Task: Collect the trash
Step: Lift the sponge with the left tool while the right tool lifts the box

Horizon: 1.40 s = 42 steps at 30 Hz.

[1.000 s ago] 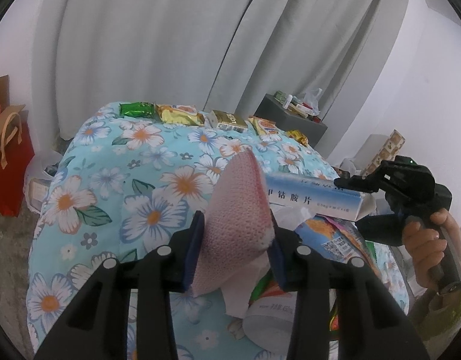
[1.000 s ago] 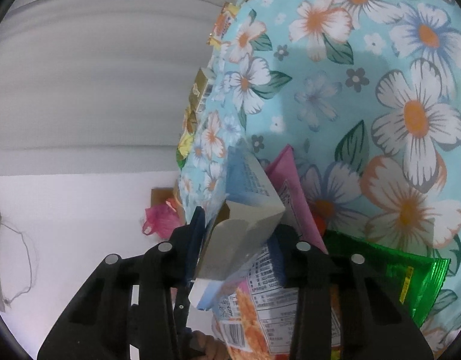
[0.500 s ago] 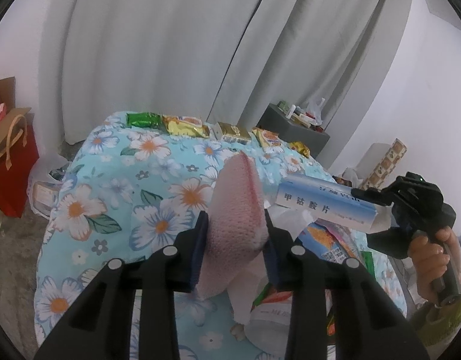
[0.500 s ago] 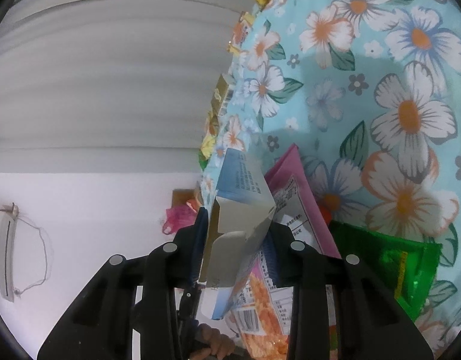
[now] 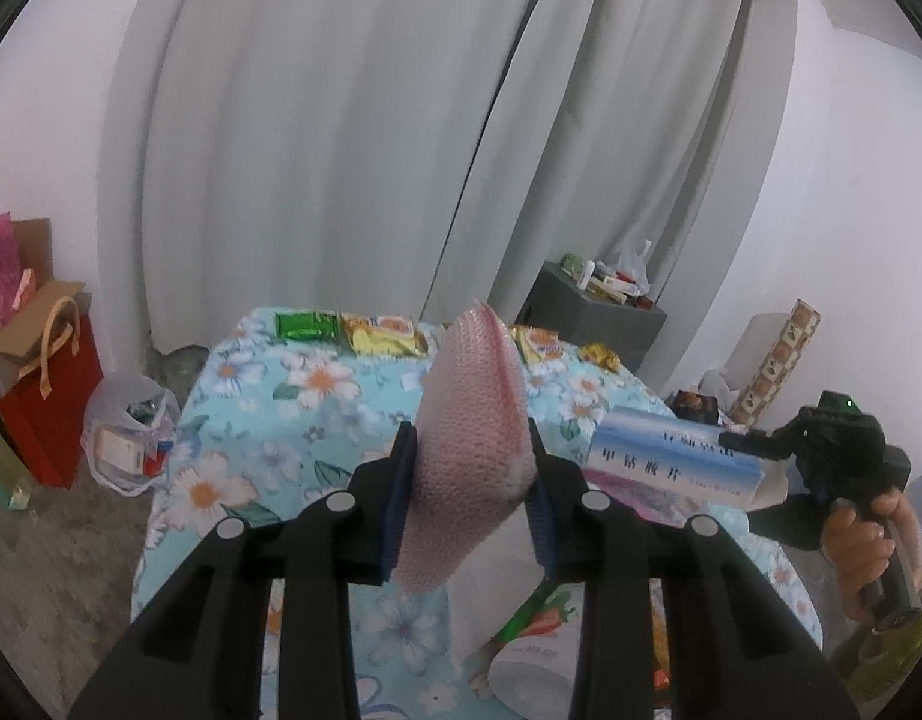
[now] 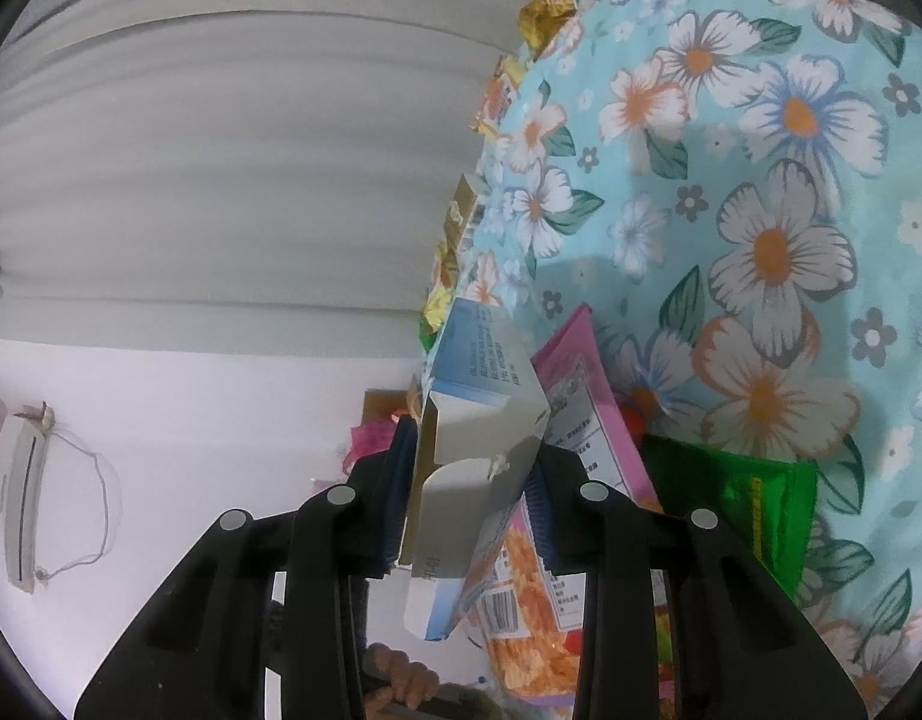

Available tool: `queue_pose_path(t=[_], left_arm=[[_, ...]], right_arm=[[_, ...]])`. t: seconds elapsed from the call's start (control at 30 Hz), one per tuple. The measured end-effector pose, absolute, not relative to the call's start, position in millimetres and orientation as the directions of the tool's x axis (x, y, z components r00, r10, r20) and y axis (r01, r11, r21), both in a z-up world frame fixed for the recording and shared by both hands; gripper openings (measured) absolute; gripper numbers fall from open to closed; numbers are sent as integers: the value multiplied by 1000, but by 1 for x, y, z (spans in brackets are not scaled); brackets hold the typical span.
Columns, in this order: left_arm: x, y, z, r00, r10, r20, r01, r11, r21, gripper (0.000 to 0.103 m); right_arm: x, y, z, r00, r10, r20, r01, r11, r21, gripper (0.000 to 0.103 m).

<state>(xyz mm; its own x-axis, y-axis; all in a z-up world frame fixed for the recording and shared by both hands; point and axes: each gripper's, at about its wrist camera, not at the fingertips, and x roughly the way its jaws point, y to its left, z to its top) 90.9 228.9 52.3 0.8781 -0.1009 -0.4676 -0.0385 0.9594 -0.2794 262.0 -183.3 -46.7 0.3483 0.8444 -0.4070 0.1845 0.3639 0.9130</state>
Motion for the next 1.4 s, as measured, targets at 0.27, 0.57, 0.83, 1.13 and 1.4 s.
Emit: queue_pose_path(t=[0.27,0.57,0.83,1.13,1.4], left_arm=[[80,220,75,909,-42,-415,-42,981,-192,33],[69,202,93,923,-43,-382,-9,991,-133,33],[61,187,105,927,-100,-362,52,989,-139,33],[50,178,126,932,-183,-312,127,973,-191,33],[36,176,142,959,-118,-258,84,987,-139,33]], right_arm=[[256,-189,-45,367,848,-382,167,344,924,31],[248,-193,-37,372,861,-348,136,320,938,31],[246,-149,-19,274,893,-356,16,366,931,31],[242,-104,-26,219,835,-504,-60,527,847,31],[235,-114,-30,233,819,-524,-50,548,835,31]])
